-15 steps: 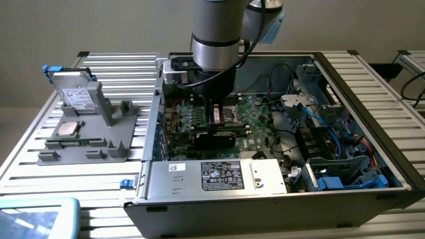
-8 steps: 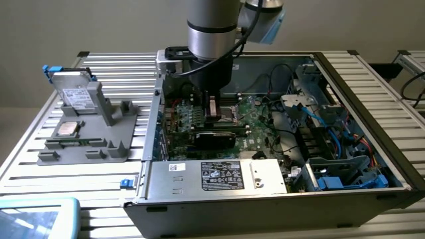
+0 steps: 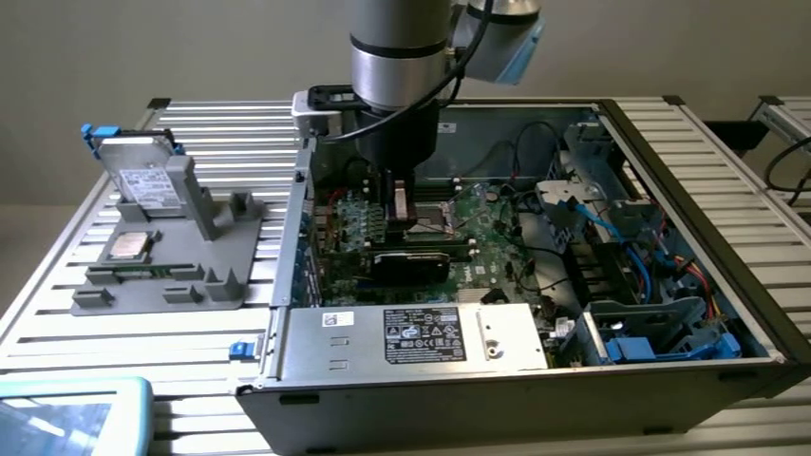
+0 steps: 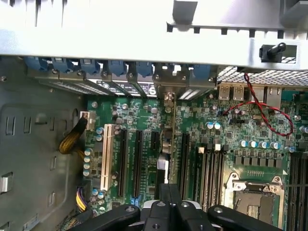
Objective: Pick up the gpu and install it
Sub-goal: 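Press down on the gpu until it lock into place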
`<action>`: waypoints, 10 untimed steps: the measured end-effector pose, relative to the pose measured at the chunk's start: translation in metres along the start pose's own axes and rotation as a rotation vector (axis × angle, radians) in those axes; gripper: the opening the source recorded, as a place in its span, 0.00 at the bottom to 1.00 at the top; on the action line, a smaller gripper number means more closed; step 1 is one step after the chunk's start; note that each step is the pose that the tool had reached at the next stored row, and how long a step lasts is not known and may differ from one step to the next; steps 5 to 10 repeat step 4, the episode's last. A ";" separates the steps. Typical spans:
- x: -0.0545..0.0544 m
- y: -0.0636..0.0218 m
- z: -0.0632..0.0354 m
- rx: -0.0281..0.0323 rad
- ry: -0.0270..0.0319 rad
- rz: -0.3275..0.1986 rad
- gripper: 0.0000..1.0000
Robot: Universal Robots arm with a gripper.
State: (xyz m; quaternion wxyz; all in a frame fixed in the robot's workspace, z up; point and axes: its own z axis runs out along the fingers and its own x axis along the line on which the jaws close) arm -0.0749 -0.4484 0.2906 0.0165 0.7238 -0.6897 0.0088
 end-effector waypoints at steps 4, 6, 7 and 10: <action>0.000 0.0000 0.0000 0.0000 -0.0001 0.000 0.11; 0.000 0.0000 0.0000 0.0000 -0.0001 0.000 0.11; 0.000 0.0000 0.0000 0.0000 -0.0001 0.000 0.11; 0.000 0.0000 0.0000 0.0000 -0.0001 0.000 0.11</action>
